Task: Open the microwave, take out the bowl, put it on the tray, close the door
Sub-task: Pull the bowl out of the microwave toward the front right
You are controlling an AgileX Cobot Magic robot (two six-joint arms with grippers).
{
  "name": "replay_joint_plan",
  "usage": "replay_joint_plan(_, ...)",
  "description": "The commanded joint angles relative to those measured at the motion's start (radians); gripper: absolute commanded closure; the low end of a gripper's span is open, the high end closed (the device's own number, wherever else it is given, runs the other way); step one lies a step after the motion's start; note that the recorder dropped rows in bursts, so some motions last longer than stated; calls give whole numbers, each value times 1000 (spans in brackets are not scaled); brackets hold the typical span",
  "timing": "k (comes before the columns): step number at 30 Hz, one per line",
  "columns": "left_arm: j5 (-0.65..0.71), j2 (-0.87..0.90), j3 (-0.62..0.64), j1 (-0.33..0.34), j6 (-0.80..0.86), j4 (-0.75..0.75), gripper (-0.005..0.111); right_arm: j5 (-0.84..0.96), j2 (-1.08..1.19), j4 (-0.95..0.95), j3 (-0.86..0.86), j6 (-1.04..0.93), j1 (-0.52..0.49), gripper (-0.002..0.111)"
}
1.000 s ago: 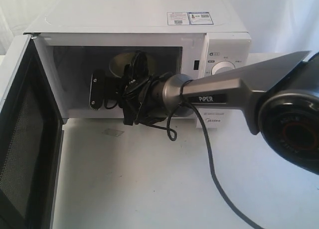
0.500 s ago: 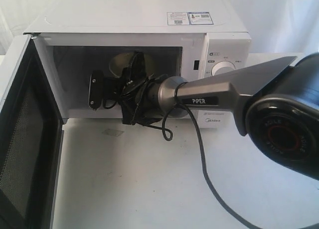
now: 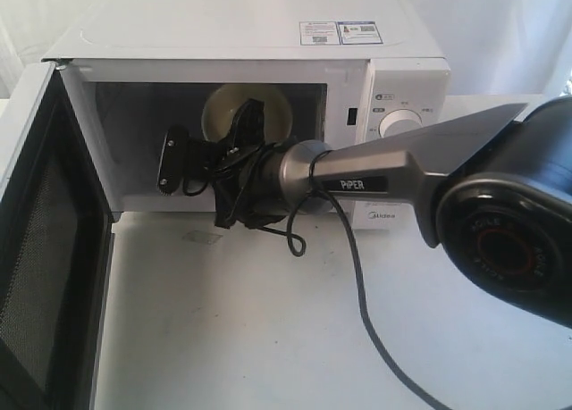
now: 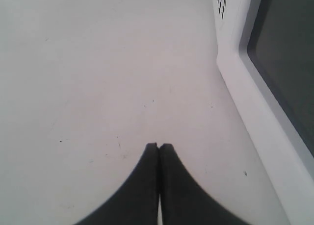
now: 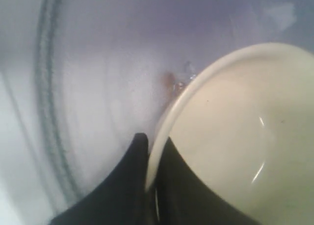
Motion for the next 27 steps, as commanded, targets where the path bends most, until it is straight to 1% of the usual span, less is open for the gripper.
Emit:
replay_joint_plan(1, 2, -5, 3, -4, -4, -4, 107, 15, -43, 82, -1, 8, 48, 108)
replay_joint_plan(3, 2, -5, 3, -4, -4, -4, 107, 15, -61, 108, 1, 8, 78, 108)
replay_joint_plan(8, 2, -5, 3, -4, -4, -4, 107, 64, -97, 277, 3, -3, 150, 108)
replay_joint_plan(11, 2, -5, 3, -4, -4, -4, 107, 71, -128, 373, 46, -78, 191, 108)
replay_joint_plan(13, 2, -5, 3, -4, -4, -4, 107, 82, -153, 433, 88, -111, 218, 108)
replay_joint_plan(16, 2, -5, 3, -4, -4, -4, 107, 110, -214, 499, 182, -111, 247, 108)
replay_joint_plan(21, 2, -5, 3, -4, -4, -4, 107, 75, -346, 603, 350, -107, 272, 108)
replay_joint_plan(25, 2, -5, 3, -4, -4, -4, 107, 32, -476, 620, 474, -73, 277, 108)
replay_joint_plan(27, 2, -5, 3, -4, -4, -4, 107, 38, -540, 622, 526, -72, 277, 108)
